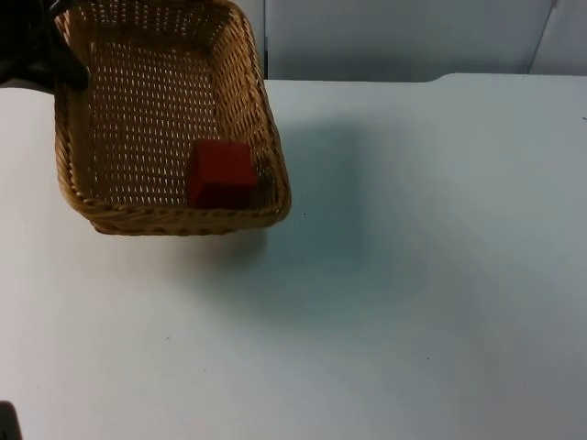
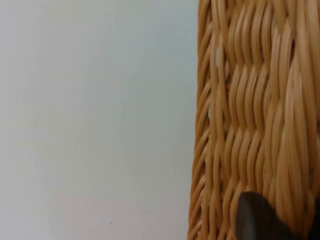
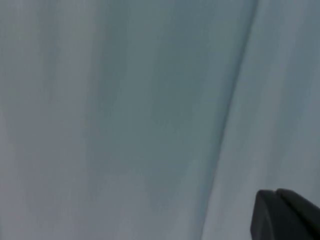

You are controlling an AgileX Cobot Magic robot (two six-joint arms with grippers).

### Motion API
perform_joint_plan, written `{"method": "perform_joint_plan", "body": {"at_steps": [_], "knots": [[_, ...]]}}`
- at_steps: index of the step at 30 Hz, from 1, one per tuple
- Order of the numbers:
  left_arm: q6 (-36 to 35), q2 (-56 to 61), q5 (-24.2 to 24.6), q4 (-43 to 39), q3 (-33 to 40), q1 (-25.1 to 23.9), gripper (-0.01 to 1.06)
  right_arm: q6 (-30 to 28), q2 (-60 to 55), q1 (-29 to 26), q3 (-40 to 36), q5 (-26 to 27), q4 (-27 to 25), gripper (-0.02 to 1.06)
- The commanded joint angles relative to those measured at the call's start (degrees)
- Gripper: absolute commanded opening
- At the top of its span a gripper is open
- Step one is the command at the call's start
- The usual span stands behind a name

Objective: Pick up the basket with the left hand and place the cube into the basket with the right hand.

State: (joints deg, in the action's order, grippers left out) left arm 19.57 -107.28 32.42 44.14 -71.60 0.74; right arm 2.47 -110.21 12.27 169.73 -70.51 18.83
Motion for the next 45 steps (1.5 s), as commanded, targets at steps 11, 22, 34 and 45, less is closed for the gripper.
{"method": "perform_joint_plan", "body": {"at_steps": [11, 22, 34, 45], "knots": [[-0.3, 0.9, -2.7, 1.8, -0.6, 0.0, 0.00, -3.9, 21.4, -0.3, -1.6, 0.5, 10.7, 0.00], [-0.3, 0.9, -2.8, 1.8, -0.6, 0.0, 0.00, -1.7, 44.4, -0.3, -35.9, 0.5, 17.9, 0.00], [-0.3, 0.9, -2.8, 1.8, -0.6, 0.0, 0.00, 8.0, 76.5, -0.3, -84.2, 0.5, 4.8, 0.00], [-0.5, 0.9, 21.2, 0.0, 0.3, 0.0, 0.00, 8.0, 85.9, -0.3, -103.9, 11.7, -0.4, 0.00]]}}
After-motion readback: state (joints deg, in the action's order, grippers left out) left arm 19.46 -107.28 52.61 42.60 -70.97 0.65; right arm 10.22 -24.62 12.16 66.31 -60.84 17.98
